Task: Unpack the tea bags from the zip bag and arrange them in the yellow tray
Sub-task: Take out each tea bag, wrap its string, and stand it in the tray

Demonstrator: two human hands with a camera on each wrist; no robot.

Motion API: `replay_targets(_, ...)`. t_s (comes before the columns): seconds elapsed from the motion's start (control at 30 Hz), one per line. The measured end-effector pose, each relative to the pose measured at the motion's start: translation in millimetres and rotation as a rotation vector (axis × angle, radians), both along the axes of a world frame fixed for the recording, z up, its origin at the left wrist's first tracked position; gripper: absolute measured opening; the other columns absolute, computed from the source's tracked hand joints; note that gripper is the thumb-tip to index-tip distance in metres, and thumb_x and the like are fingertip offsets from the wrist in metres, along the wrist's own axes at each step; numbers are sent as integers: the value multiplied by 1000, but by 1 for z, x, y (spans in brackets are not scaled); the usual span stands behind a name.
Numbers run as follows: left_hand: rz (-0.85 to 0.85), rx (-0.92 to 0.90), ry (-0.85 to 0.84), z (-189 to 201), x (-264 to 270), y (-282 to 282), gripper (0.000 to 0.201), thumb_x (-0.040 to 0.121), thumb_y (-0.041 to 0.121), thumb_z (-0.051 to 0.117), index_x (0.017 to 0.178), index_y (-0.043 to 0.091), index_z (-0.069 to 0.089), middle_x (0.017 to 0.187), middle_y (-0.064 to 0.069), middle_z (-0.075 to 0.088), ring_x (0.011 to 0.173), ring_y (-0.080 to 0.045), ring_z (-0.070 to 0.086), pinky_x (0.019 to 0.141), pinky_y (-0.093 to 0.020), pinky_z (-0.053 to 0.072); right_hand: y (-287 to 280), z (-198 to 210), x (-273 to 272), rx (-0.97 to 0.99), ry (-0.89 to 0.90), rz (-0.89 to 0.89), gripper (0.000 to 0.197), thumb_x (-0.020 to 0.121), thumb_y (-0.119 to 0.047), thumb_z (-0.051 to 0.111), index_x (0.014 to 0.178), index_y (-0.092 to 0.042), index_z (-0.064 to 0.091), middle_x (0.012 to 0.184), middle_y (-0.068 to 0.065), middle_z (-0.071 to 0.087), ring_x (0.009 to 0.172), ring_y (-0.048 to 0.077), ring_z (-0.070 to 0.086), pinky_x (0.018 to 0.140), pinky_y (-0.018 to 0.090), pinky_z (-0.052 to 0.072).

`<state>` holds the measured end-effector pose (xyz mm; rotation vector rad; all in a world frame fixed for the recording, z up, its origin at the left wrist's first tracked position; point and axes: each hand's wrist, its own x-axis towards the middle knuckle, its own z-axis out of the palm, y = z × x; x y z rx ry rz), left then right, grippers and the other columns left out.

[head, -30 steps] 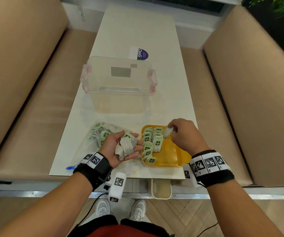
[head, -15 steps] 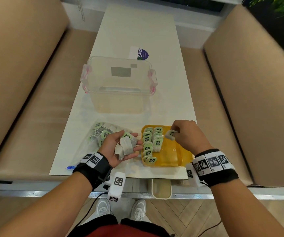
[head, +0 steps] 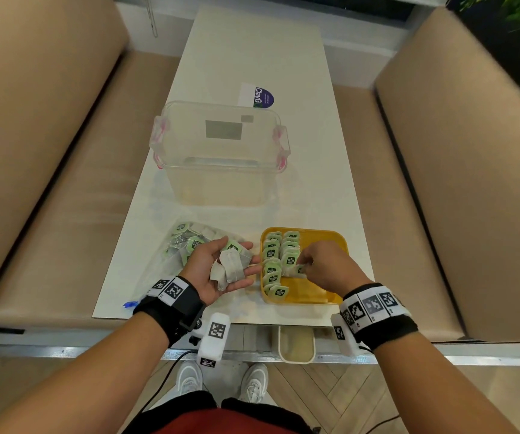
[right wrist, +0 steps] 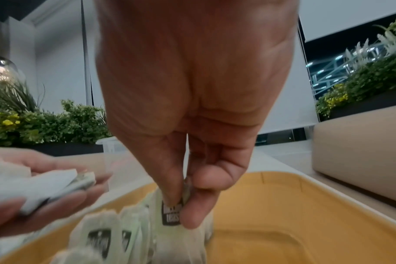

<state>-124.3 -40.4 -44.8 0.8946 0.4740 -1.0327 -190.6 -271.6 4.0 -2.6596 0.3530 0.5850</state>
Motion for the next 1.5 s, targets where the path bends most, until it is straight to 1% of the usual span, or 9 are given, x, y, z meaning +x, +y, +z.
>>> replay_targets(0.2,-1,4,-4,0,0,1,50,103,46,39,121,9,69,118,-21,71,100,-32,73,84,-49,56,3,-18,1,-2,1,-6,30,87,-4,54,107,-13,74,108,4,71,100,20,63,73,22,41)
replay_targets(0.33,-3,0,-2,-1,0,1,50,103,46,39,121,9,68,119,-22,70,101,-33,73,84,-50,56,4,-23,2,12,-5,-8,30,87,-5,56,109,-13,74,110,4,72,103,20,64,83,26,50)
replay_targets(0.47,-5,6,-6,0,0,0,51,103,46,38,122,9,68,120,-21,70,103,-33,72,84,-49,57,5,-23,2,5,-22,3,30,87,-7,56,110,-13,74,111,4,72,105,20,64,90,30,52)
replay_targets(0.67,0,11,-6,0,0,-1,51,103,46,38,122,9,68,120,-21,70,103,-32,72,82,-48,58,6,-25,0,36,-33,-16,29,86,-5,57,107,-13,74,110,4,71,101,19,65,85,28,52)
replay_targets(0.9,2,19,-12,-1,0,-2,51,103,45,38,123,8,67,118,-22,71,101,-33,73,80,-47,59,2,-24,-2,69,-106,-80,28,85,-1,58,104,-16,71,100,1,66,91,15,59,76,22,44)
replay_targets(1.17,-6,31,-25,3,0,-3,50,102,46,40,121,9,69,117,-21,71,97,-32,74,84,-48,56,-4,-8,0,77,-229,-120,21,87,-12,64,107,-16,70,106,0,65,89,13,58,79,25,48)
replay_targets(1.27,-17,30,-22,6,-1,-4,52,102,47,39,121,9,69,119,-21,71,99,-32,73,84,-48,56,9,4,5,90,-330,-66,20,87,-13,63,106,-19,69,103,-3,61,86,12,57,77,24,46)
replay_targets(1.4,3,25,0,8,-2,-6,51,102,47,40,119,9,69,118,-22,71,102,-35,71,86,-50,54,41,18,14,184,-407,84,19,87,-13,63,104,-18,70,98,-2,59,82,13,57,76,31,50)
replay_targets(1.5,46,29,10,11,-5,-9,44,103,43,43,108,8,69,102,-18,75,88,-35,74,83,-54,56,66,21,22,207,-337,179,25,86,-19,65,111,-21,68,99,-3,55,82,12,55,74,32,50)
